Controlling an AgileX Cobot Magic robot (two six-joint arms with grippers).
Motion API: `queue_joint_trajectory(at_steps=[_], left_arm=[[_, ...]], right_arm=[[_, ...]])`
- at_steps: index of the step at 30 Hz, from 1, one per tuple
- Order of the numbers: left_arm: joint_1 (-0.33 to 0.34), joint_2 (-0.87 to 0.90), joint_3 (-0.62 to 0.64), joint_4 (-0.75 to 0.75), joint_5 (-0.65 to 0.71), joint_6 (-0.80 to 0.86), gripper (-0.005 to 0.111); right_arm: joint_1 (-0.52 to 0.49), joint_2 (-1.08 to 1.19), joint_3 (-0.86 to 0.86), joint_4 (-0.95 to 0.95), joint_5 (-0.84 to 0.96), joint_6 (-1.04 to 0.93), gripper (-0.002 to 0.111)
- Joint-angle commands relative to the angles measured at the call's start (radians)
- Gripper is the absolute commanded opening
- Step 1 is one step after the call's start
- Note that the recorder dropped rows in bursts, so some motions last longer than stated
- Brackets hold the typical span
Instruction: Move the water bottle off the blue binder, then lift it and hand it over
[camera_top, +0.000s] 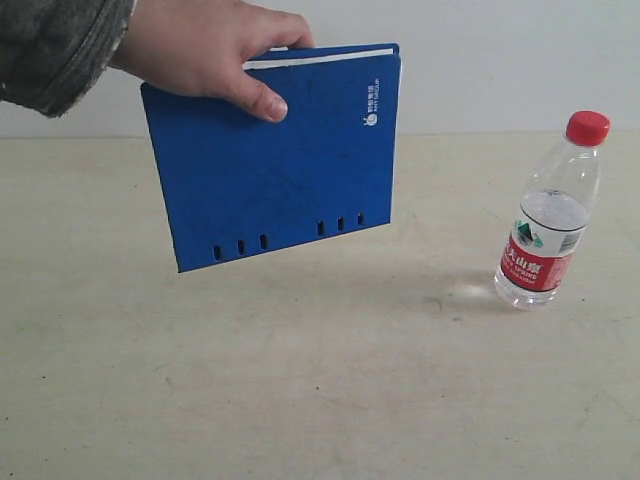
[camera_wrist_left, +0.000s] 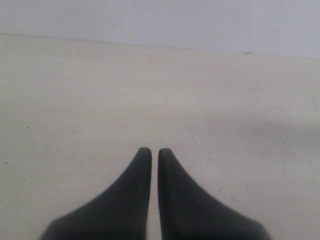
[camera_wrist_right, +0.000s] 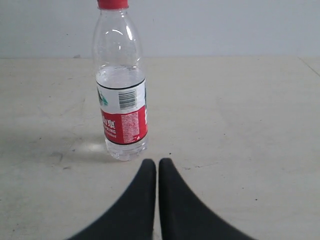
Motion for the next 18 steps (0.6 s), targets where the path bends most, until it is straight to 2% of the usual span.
queue_joint_trajectory(at_steps=[1,10,18], left_arm=[[0.023,-0.003,-0.001,-0.007,-0.001,0.006,0.005],[0.033,-0.003,-0.001,-0.007,-0.003,0.006,0.005],[0.073,-0.003,-0.001,-0.007,-0.003,0.006,0.005]], right_arm=[[-0.005,-0.001,-0.002,-0.003,-0.008,-0.002,0.0],[-0.053,-0.001,-0.002,0.007,-0.009,-0.002,0.0],[-0.057,-0.001,-0.002,0.007,-0.007,-0.002,0.0]])
